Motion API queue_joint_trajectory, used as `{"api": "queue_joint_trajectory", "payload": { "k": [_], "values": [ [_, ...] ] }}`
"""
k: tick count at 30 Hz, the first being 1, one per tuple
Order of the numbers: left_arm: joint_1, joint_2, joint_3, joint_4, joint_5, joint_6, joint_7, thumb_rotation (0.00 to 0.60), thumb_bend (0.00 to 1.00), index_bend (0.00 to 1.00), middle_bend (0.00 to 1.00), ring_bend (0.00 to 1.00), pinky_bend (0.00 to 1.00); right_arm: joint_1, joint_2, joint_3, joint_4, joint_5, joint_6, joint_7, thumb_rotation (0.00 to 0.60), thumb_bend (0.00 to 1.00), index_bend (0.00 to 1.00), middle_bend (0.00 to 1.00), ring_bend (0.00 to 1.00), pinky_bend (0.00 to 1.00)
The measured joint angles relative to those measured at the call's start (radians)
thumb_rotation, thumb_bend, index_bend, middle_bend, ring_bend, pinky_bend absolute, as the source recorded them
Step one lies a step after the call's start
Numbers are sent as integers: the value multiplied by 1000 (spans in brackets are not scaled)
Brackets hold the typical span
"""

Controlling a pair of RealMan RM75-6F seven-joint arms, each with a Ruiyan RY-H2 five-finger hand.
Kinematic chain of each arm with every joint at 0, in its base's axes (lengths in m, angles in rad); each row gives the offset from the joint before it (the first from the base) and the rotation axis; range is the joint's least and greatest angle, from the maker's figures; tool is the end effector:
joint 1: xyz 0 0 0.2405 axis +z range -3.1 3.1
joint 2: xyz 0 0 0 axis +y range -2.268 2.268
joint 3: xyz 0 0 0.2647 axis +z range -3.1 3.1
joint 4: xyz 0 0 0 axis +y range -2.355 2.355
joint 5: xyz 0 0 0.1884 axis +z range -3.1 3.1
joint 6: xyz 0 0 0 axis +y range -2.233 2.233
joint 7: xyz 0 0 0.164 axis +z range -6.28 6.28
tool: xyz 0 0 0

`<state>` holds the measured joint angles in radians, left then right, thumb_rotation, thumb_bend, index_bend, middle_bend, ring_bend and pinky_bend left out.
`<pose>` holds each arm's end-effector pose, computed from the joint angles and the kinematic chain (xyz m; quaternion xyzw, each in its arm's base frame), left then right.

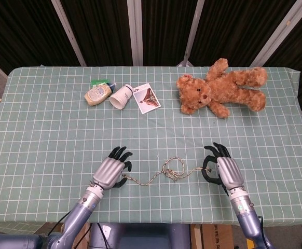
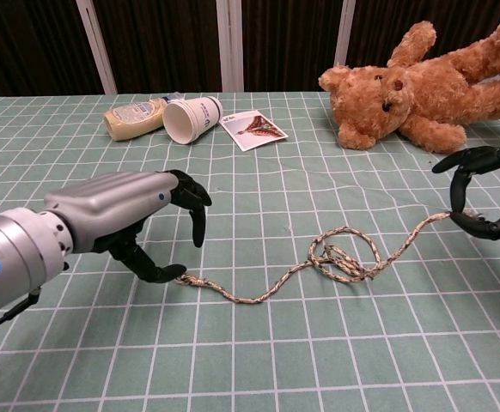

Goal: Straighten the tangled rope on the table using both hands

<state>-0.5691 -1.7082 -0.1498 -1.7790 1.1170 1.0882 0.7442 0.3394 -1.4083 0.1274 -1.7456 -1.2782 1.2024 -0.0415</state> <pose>-0.1070 0.2699 -0.0439 -0.7589 -0.3827 -0.3714 0.3739 -0.2229 -0.2667 0.0557 0.5795 -0.5369 0.4525 0.4137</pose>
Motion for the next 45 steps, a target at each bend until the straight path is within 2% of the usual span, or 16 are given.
{"api": "queue_joint_trajectory", "payload": {
  "k": [16,31,45],
  "values": [
    [-55,-99,2,75,-107,34,83,600,422,502,154,0,0,0,7,12,-6,11,0,19,600,480,668,212,0,0],
    [-69,-118,24,91,-126,51,69,600,426,518,157,0,0,1,6,12,-4,16,-1,17,600,479,668,214,0,0],
    [-71,-134,41,116,-107,66,37,600,507,603,187,0,0,0,5,9,-1,18,-3,14,600,480,668,214,0,0]
  ]
}}
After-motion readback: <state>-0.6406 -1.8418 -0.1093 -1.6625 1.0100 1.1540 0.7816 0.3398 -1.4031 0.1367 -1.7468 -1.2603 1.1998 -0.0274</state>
